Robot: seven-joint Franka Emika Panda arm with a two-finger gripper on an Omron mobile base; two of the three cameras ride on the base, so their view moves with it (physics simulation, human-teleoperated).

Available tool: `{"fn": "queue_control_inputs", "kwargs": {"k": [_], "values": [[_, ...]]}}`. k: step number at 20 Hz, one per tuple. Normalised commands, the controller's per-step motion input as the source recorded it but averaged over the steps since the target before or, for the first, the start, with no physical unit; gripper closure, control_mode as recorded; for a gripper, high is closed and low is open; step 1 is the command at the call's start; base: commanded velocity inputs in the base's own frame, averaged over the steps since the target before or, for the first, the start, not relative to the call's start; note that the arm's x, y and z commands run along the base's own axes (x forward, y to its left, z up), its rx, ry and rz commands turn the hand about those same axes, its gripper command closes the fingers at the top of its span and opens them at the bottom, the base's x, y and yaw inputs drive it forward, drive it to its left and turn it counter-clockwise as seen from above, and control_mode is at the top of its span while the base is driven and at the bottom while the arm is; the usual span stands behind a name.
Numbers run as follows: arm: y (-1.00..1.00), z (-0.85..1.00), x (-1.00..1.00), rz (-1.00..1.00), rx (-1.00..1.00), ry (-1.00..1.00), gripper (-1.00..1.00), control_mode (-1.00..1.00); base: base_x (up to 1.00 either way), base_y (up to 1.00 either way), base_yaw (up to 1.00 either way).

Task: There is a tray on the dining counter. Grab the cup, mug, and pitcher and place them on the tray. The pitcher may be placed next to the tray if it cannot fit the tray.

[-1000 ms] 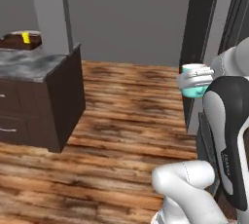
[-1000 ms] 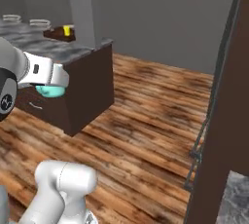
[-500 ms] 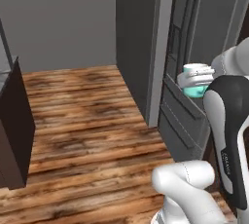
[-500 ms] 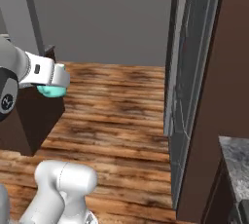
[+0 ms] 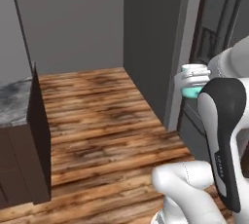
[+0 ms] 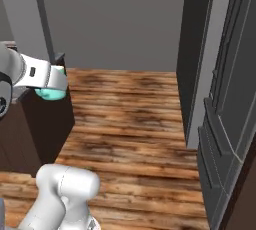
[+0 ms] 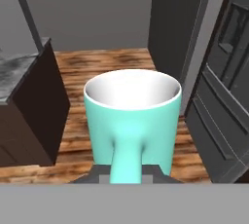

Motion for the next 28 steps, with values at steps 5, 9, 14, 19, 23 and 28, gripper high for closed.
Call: {"fn": "queue_control_inputs", "kwargs": {"k": [5,9,14,19,23,28], "values": [[0.00,0.00,0.00,0.00,0.00,0.00,1.00,1.00,0.99,0.03,0.00],[0.00,0.00,0.00,0.00,0.00,0.00,1.00,1.00,1.00,0.00,0.00],[0.00,0.00,0.00,0.00,0.00,0.00,1.00,1.00,1.00,0.00,0.00],[0.00,0.00,0.00,0.00,0.00,0.00,1.00,1.00,1.00,0.00,0.00],[0.00,0.00,0.00,0.00,0.00,0.00,1.00,1.00,1.00,0.00,0.00],[0.00,0.00,0.00,0.00,0.00,0.00,1.00,1.00,1.00,0.00,0.00]]}}
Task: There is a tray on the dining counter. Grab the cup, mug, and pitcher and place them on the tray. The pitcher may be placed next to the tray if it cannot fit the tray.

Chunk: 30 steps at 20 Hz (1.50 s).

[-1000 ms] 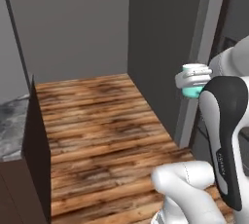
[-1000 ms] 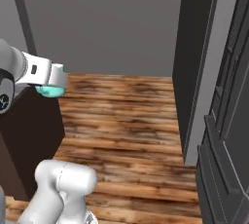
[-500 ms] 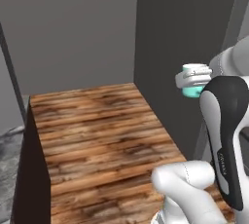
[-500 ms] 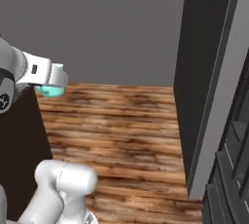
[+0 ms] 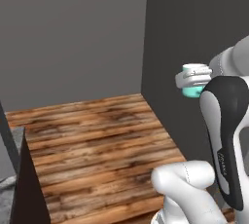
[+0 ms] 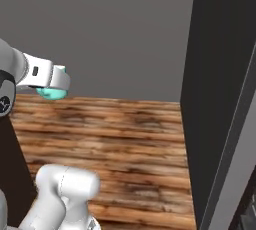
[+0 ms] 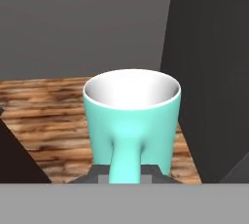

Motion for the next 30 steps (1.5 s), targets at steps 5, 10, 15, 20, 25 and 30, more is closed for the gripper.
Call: {"fn": "queue_control_inputs", "kwargs": {"k": [5,10,15,20,25,30], "values": [[0.00,0.00,0.00,0.00,0.00,0.00,1.00,1.00,1.00,0.02,0.01],[0.00,0.00,0.00,0.00,0.00,0.00,1.00,1.00,1.00,0.01,0.05],[0.00,0.00,0.00,0.00,0.00,0.00,1.00,1.00,1.00,0.05,0.20],[0.00,0.00,0.00,0.00,0.00,0.00,1.00,1.00,1.00,0.01,0.57],[0.00,0.00,0.00,0.00,0.00,0.00,1.00,1.00,1.00,0.00,0.75],[0.00,0.00,0.00,0.00,0.00,0.00,1.00,1.00,1.00,-0.09,0.80]]}}
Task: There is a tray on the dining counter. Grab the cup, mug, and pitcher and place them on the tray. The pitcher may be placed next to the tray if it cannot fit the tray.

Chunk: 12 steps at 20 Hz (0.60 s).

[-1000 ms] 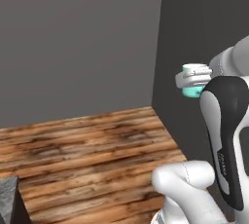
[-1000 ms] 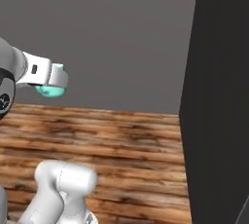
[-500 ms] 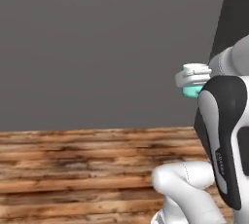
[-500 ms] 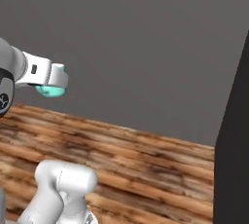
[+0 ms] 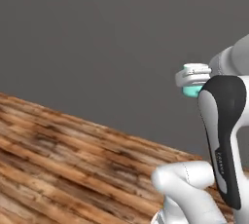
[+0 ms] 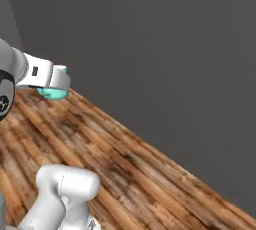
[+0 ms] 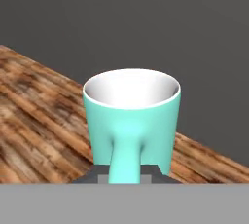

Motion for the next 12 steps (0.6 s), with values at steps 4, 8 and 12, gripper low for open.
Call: {"fn": "queue_control_inputs", "kwargs": {"k": [4,8,12], "values": [[0.00,0.00,0.00,0.00,0.00,0.00,1.00,1.00,1.00,-0.15,0.78],[0.00,0.00,0.00,0.00,0.00,0.00,1.00,1.00,1.00,-0.21,0.80],[0.00,0.00,0.00,0.00,0.00,0.00,1.00,1.00,1.00,-0.22,0.80]]}}
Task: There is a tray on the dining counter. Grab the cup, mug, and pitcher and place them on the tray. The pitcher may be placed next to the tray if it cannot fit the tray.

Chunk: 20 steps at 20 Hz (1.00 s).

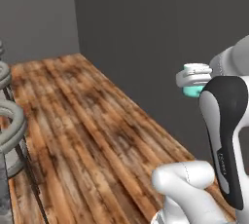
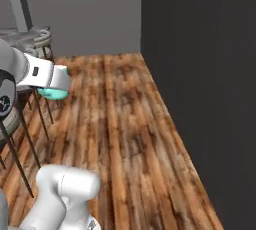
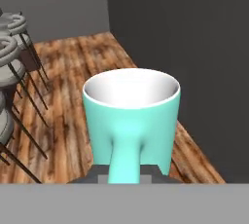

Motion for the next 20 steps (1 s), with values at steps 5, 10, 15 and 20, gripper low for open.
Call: {"fn": "queue_control_inputs", "kwargs": {"k": [5,10,15,20], "values": [[0.00,0.00,0.00,0.00,0.00,0.00,1.00,1.00,1.00,-0.32,0.82],[0.00,0.00,0.00,0.00,0.00,0.00,1.00,1.00,0.99,-0.34,0.83],[0.00,0.00,0.00,0.00,0.00,0.00,1.00,1.00,0.88,-0.38,0.86],[0.00,0.00,0.00,0.00,0.00,0.00,1.00,1.00,0.88,-0.46,0.87]]}}
